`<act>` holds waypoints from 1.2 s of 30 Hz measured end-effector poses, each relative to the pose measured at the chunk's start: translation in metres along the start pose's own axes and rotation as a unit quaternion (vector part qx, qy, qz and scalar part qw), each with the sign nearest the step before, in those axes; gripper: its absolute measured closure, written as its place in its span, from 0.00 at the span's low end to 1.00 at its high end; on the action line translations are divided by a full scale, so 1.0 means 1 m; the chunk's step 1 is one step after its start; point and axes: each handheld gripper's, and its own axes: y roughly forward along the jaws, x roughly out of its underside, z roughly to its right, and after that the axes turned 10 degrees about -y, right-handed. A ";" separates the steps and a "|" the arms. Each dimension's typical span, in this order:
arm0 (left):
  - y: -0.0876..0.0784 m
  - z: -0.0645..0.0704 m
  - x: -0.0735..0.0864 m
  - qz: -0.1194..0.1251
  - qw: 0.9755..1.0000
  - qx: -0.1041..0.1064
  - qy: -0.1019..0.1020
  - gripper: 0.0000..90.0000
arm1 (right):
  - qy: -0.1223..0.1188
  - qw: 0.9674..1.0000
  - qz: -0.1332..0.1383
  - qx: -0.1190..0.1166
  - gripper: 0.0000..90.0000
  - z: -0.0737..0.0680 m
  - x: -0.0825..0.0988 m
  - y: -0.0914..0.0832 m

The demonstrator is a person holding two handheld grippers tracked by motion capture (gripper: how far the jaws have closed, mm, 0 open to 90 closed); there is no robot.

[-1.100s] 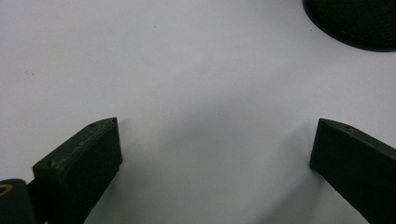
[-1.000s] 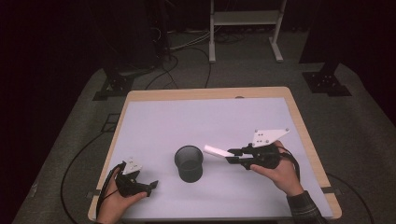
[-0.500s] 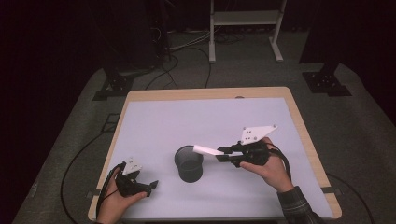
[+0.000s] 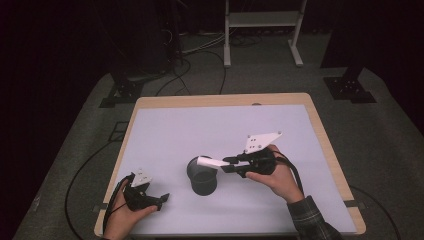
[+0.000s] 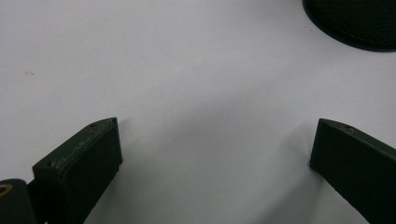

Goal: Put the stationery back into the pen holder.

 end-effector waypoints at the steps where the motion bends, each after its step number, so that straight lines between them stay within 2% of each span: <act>1: 0.000 0.000 0.000 0.000 1.000 0.000 0.000 0.01 | 0.001 1.000 0.000 0.000 0.78 0.000 -0.001 0.002; 9: 0.000 0.000 0.000 0.000 1.000 0.000 0.000 0.01 | 0.003 1.000 -0.024 0.004 0.78 0.002 -0.001 0.016; 15: 0.000 0.000 0.000 0.000 1.000 0.000 -0.001 0.01 | 0.010 1.000 -0.025 0.003 0.78 0.006 -0.003 0.022; 36: 0.000 0.000 0.000 0.002 1.000 0.000 -0.002 0.01 | 0.010 1.000 -0.023 -0.008 0.78 0.009 -0.012 0.041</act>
